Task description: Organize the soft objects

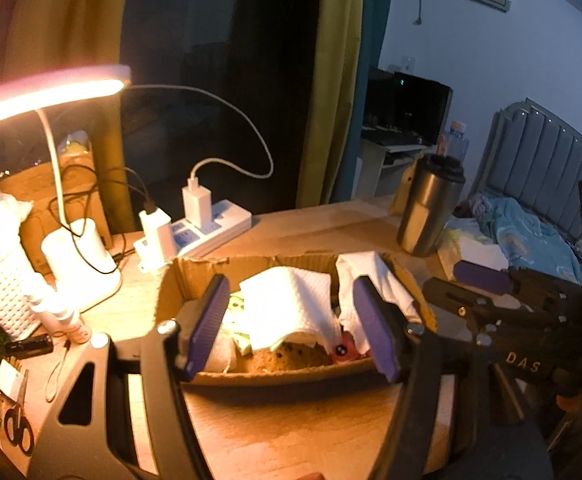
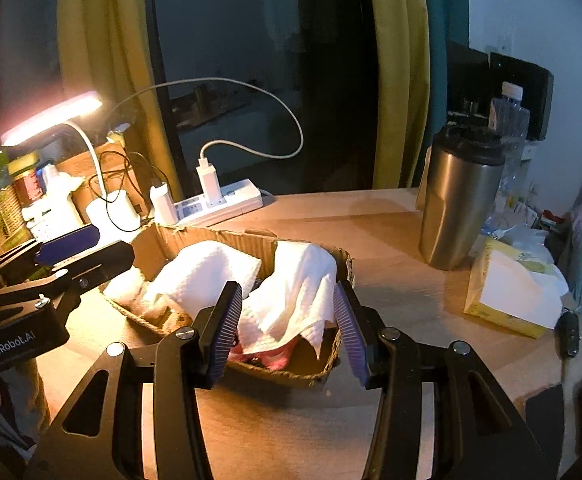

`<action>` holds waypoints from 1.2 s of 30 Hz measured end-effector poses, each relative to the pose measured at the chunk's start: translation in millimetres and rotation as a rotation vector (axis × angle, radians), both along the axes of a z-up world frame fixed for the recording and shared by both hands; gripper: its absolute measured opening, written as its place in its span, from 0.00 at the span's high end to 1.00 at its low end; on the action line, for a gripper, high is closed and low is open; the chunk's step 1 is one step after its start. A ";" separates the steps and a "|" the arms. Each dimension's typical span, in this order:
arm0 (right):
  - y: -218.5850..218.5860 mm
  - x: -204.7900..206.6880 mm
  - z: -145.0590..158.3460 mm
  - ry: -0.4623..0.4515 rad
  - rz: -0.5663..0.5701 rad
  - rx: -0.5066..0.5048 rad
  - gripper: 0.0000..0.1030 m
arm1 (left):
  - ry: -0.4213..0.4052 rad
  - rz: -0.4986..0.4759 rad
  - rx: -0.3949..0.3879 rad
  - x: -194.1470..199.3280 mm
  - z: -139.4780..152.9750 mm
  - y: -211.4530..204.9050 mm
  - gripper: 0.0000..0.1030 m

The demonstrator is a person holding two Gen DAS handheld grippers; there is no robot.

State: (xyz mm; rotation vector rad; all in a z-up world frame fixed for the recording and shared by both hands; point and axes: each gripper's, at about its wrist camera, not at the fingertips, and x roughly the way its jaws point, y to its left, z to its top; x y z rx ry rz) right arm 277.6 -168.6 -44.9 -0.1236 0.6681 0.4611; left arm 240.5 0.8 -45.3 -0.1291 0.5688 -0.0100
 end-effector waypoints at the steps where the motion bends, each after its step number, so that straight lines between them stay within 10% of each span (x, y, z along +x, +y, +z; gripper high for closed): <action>1: -0.2 -3.2 2.2 -0.004 0.001 0.000 0.51 | -0.006 0.003 -0.001 -4.3 2.6 0.7 0.36; 25: -8.2 -85.5 47.8 -0.118 -0.013 0.006 0.51 | -0.127 0.014 0.014 -93.0 52.0 -1.4 0.35; 29: -9.3 -99.6 57.5 -0.143 -0.015 0.010 0.51 | -0.153 0.012 0.013 -107.4 61.2 -1.5 0.10; 36: -11.5 -124.8 75.4 -0.192 -0.021 0.019 0.50 | -0.208 0.008 0.018 -134.6 79.6 -5.2 0.10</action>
